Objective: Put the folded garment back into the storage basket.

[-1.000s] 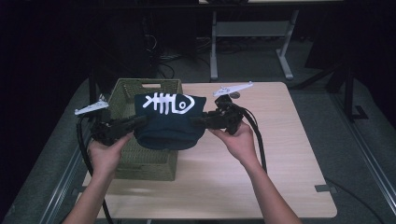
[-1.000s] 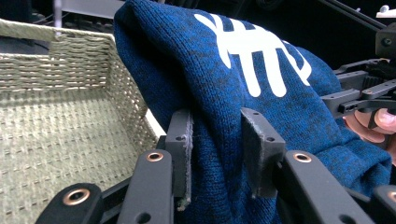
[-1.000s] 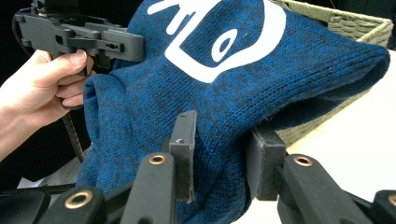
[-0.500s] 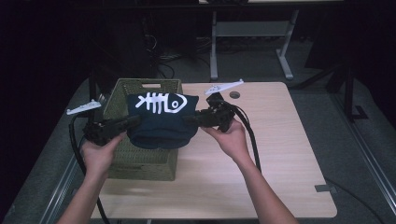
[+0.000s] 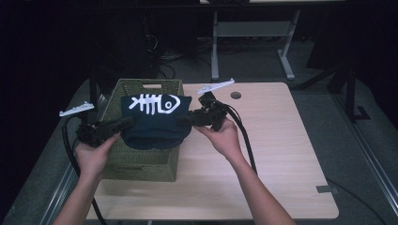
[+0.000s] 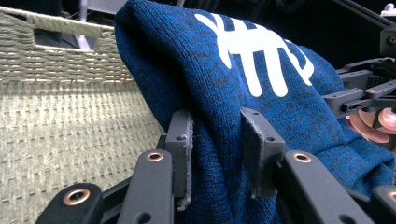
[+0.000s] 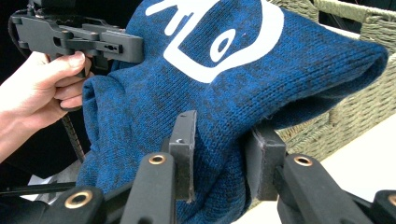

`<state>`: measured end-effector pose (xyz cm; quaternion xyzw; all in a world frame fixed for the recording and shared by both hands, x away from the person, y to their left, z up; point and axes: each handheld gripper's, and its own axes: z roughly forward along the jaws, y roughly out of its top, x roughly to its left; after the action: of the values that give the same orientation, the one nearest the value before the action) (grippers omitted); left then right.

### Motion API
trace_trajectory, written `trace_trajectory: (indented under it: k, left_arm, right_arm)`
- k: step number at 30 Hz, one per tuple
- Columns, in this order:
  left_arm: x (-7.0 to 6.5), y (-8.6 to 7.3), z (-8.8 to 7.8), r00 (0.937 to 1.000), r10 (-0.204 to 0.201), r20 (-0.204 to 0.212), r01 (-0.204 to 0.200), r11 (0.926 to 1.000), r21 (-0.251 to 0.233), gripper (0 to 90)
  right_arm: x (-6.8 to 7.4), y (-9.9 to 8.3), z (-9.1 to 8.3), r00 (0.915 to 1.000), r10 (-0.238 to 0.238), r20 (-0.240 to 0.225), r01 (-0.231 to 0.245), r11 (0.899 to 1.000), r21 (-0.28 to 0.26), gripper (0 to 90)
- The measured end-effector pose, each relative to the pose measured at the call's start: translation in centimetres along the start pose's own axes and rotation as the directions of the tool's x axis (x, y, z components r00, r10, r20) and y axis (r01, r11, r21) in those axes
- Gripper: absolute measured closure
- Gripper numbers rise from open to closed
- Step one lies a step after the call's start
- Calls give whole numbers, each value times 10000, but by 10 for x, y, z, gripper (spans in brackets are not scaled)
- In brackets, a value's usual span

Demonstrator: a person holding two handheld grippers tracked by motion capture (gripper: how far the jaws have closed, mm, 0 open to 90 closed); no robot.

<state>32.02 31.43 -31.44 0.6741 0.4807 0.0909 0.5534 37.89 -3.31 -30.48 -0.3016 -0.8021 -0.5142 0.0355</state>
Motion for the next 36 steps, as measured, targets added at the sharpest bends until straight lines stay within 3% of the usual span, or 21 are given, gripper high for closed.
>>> trace_trajectory:
  k: [36]
  left_arm:
    - [44,-9,-29,9930,-624,-999,624,9980,-27,664]
  right_arm:
    - [7,10,66,9991,152,-395,-145,9997,187,667]
